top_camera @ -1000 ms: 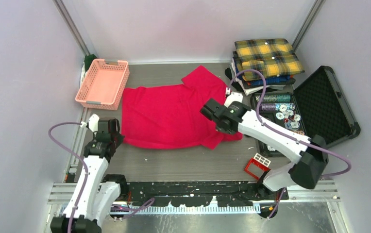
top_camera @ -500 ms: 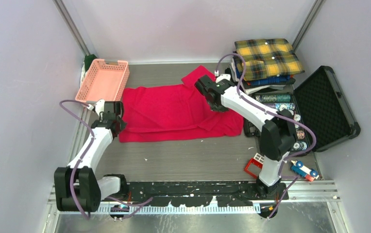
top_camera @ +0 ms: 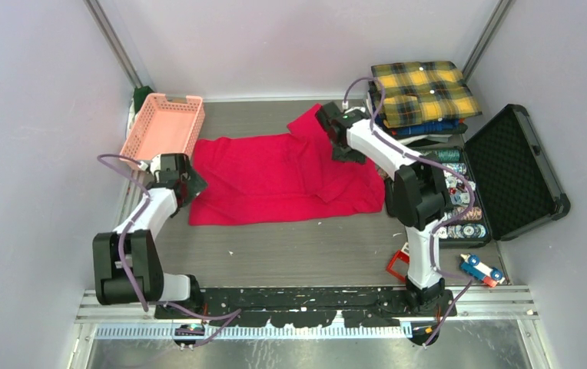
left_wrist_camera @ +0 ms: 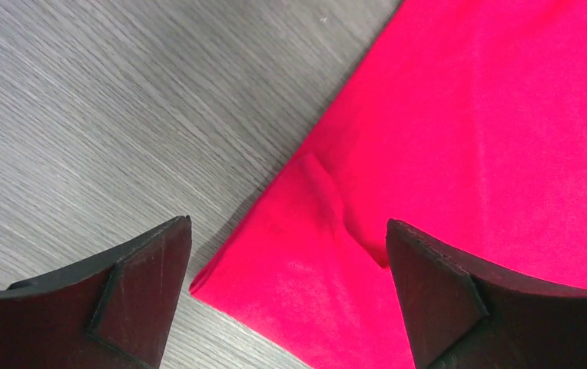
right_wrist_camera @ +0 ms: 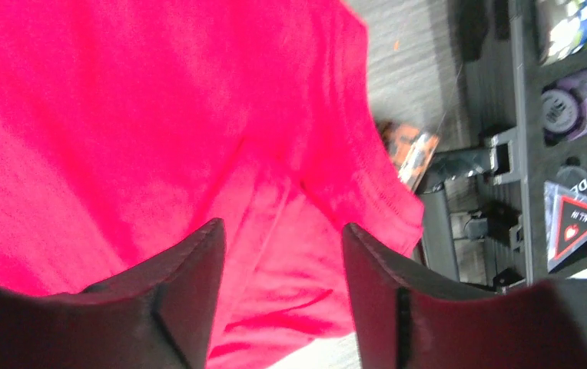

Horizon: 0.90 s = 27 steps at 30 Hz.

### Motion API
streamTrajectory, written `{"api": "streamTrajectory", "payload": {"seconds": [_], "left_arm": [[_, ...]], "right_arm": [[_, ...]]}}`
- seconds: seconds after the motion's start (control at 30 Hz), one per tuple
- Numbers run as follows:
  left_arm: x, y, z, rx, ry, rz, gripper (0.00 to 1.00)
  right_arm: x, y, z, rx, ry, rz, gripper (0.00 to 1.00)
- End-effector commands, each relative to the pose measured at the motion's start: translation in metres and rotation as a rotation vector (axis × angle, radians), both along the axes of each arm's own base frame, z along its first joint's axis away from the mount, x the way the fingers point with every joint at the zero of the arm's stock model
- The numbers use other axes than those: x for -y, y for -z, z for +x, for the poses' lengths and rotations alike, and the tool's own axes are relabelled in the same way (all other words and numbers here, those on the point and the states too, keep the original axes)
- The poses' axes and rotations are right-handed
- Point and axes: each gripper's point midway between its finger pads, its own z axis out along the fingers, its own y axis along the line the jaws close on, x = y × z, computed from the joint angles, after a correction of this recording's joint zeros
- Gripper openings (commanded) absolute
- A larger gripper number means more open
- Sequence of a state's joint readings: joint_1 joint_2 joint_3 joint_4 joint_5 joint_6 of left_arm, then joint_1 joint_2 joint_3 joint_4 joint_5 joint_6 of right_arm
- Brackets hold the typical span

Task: Fold and stack the mixed laundry pile
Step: Fold the T-shirt at the center of the board.

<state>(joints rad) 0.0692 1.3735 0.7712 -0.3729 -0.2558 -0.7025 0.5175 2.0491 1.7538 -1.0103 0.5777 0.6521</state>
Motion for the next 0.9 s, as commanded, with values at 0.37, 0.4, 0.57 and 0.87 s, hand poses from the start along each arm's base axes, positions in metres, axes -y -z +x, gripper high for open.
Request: {"api": "streamTrajectory", "payload": {"seconds": [0.37,0.4,0.57,0.87], "left_arm": [[0.009,-0.027,-0.06,0.216,-0.047,-0.05,0.84],[0.012,-0.023,-0.063,0.211,-0.038,-0.062,0.82],[0.015,-0.005,-0.075,0.147,-0.036,-0.085,0.78],[0.008,0.021,-0.064,0.13,-0.091,-0.139,0.6]], "right_arm": [[0.012,-0.023,-0.094,0.132,0.05,0.434,0.49],[0.013,-0.018,-0.103,0.132,0.044,0.459,0.46],[0.023,-0.007,-0.131,0.144,0.046,0.506,0.43],[0.024,0.01,-0.149,0.109,0.044,0.527,0.42]]}}
